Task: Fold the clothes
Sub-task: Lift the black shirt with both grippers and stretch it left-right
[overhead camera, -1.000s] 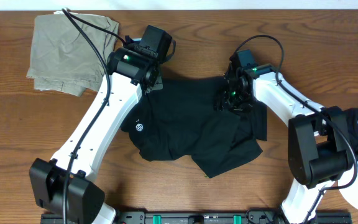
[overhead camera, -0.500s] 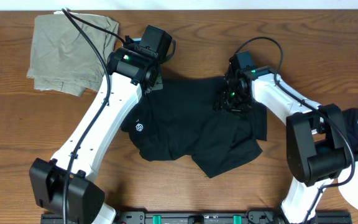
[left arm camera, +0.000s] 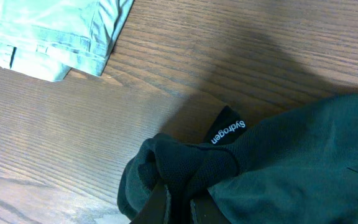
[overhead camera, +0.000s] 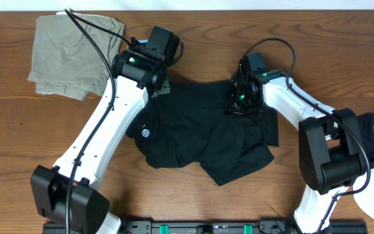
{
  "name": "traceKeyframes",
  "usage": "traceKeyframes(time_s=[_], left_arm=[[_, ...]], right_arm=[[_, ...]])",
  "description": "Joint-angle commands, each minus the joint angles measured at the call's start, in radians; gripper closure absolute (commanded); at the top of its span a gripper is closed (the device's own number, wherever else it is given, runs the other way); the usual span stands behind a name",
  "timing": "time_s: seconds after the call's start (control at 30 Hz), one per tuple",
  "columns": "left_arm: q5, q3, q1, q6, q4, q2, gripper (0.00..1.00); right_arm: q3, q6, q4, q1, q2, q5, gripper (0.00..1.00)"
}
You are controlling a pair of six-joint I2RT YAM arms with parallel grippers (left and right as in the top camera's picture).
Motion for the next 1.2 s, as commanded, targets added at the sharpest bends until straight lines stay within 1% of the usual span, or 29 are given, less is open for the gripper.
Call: traceKeyframes(time_s=[0.0,0.03,0.07,0.17,0.3,0.53,0.77,0.83,0.97,1.17], left_arm=[[-0.009,-0.005,0.005,0.010,0.001,0.010,0.94],[-0.009,-0.005,0.005,0.010,0.001,0.010,0.94],[-0.009,-0.005,0.005,0.010,0.001,0.010,0.94],[-0.010,-0.005,0.005,0.017,0.001,0.010,0.94],[-0.010,-0.003,0.005,0.082,0.004,0.005,0.94],[-0.009,0.010,0.005,0.095,-0.010,-0.088,0.94],[-0.009,0.010,0.003,0.095,-0.037,-0.172,0.94],[-0.008,0.010,0.003,0.094,-0.046,-0.198,0.94],[-0.006,0.010,0.003,0.092,-0.055,-0.276,0.94],[-0.006,0.010,0.003,0.092,-0.065,-0.437,0.94]], right_arm=[[-0.005,0.006,0.005,0.010,0.007,-0.018,0.93],[-0.005,0.009,0.005,0.010,0.007,-0.013,0.98],[-0.005,0.009,0.004,0.010,0.007,-0.013,0.99],[-0.003,0.008,0.004,0.004,0.006,-0.011,0.99],[0.016,0.008,-0.021,-0.013,-0.019,-0.011,0.99],[0.035,0.007,-0.072,-0.050,-0.183,-0.011,0.99],[0.035,-0.001,-0.136,-0.055,-0.358,-0.009,0.99],[0.035,0.000,-0.153,-0.055,-0.402,0.013,0.99],[0.035,0.000,-0.200,-0.055,-0.497,0.122,0.99],[0.035,0.001,-0.243,-0.061,-0.639,0.146,0.99]])
